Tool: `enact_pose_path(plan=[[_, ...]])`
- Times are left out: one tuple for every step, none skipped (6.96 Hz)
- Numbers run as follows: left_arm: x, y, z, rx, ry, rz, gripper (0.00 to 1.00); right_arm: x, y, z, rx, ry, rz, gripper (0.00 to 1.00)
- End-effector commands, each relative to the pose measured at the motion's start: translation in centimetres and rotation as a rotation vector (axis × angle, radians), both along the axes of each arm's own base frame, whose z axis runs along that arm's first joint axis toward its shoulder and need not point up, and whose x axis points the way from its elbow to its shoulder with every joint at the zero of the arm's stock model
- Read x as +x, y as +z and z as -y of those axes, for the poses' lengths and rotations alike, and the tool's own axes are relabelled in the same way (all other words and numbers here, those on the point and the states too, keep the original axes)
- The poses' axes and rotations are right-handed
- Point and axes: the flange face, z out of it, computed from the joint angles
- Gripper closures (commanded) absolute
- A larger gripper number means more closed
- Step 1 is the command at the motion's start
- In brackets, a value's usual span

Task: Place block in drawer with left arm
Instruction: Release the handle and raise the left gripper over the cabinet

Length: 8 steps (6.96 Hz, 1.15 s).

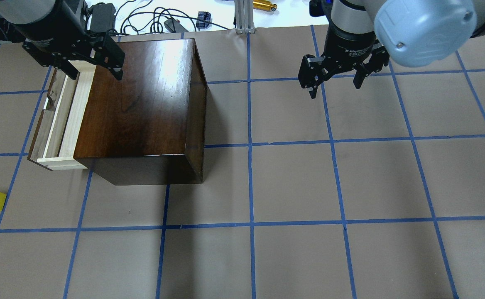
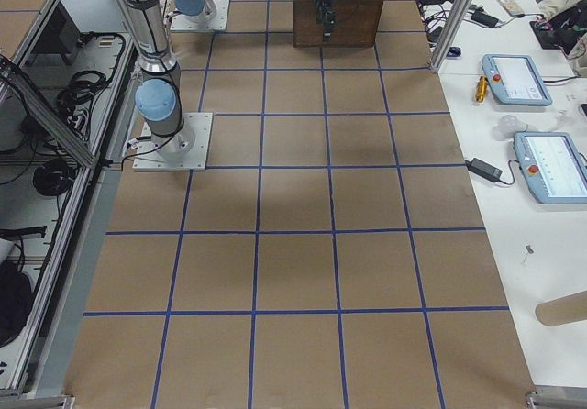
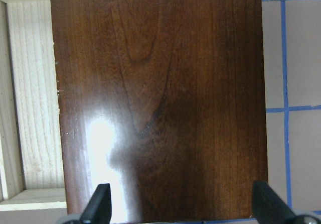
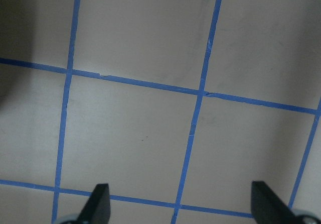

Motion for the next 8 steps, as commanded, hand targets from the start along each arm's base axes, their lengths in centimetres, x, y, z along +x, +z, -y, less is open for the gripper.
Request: enact_pose_path(plan=[[8.3,0.4,-1.0,0.053,-0.178,0.008,0.00,0.0,0.0,0.0,0.000,0.000,-0.001,0.00],[12.3,0.3,-1.6,0.072,-0.259,0.007,0.00,0.0,0.0,0.0,0.000,0.000,-0.001,0.00],[16.6,-0.3,-2.3,0.102,-0.366,0.034,0.00,0.0,0.0,0.0,0.000,0.000,-0.001,0.00],[20.5,-1.1,-3.2,0.120,-0.469,0.030,0.00,0.0,0.0,0.0,0.000,-0.001,-0.001,0.00],[25.1,-3.0,-4.8,0.142,-0.524,-0.004,0.00,0.0,0.0,0.0,0.000,-0.001,-0.001,0.00],[30.3,-5.4,-6.8,0.166,-0.657,-0.030,0.00,0.0,0.0,0.0,0.000,0.000,-0.001,0.00],[34.4,-7.4,-8.4,0.167,-0.720,-0.027,0.00,0.0,0.0,0.0,0.000,-0.001,-0.001,0.00],[35.7,-9.4,-9.0,0.192,-0.824,0.004,0.00,0.0,0.0,0.0,0.000,0.000,-0.001,0.00]])
